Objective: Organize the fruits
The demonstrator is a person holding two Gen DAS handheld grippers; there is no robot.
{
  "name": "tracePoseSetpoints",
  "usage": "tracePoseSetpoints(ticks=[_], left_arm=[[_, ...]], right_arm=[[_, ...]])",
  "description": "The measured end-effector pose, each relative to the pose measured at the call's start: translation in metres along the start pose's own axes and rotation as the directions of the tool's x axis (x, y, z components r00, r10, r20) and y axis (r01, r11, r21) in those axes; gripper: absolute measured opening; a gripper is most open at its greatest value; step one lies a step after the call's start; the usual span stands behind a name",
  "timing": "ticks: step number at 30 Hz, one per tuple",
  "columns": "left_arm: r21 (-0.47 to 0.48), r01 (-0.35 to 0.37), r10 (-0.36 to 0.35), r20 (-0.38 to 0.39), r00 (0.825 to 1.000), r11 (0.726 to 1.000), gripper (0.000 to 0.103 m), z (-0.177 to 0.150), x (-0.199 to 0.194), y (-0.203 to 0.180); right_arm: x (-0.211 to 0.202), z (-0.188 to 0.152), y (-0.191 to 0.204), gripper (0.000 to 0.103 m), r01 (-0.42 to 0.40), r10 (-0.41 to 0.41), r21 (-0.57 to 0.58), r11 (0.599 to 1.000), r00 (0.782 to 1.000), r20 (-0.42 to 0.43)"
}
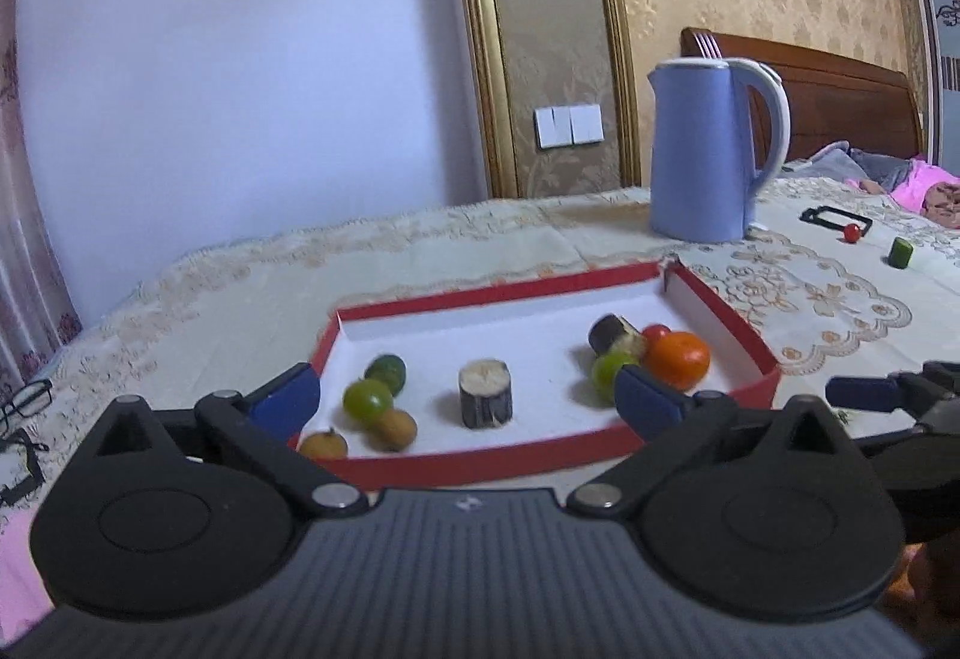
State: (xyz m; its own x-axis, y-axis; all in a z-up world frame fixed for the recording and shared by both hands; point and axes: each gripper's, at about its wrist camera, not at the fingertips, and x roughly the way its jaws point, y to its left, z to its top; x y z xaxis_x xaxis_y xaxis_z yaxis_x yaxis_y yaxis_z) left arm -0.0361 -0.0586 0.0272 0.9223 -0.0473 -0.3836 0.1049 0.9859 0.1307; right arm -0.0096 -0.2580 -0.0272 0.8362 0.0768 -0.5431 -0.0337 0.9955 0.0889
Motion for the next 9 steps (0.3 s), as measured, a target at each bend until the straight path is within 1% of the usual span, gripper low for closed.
tracePoseSetpoints(ticks=[1, 4, 6, 9], left_arm=[[-0.007, -0.017, 0.017, -0.015, 1.0, 1.0, 0.103, -0.001, 0.001, 0.0001], [-0.009, -0.075, 0.075, -0.026, 0.997, 0.997, 0.103, -0.0044, 0.0025, 0.0004], [-0.014, -0.095, 0.095, -0.031, 0.995, 0.995, 0.103, -0.0064, 0.0034, 0.0032], [-0.033, -0.141, 0.141, -0.011, 0.99, 0.989, 0.103, -0.0083, 0.0017, 0.0084]], right_arm=[[-0.0013, -0.0002, 0.0013, 0.083, 0.005, -0.005, -0.004, 1.0, 1.0, 0.004], [-0.0052, -0.0005, 0.0036, 0.083, 0.014, -0.014, -0.012, 1.0, 1.0, 0.014], [-0.0065, -0.0008, 0.0053, 0.083, 0.02, -0.019, -0.018, 1.0, 1.0, 0.018], [-0.0064, -0.0013, 0.0081, 0.083, 0.019, -0.019, -0.025, 1.0, 1.0, 0.013]])
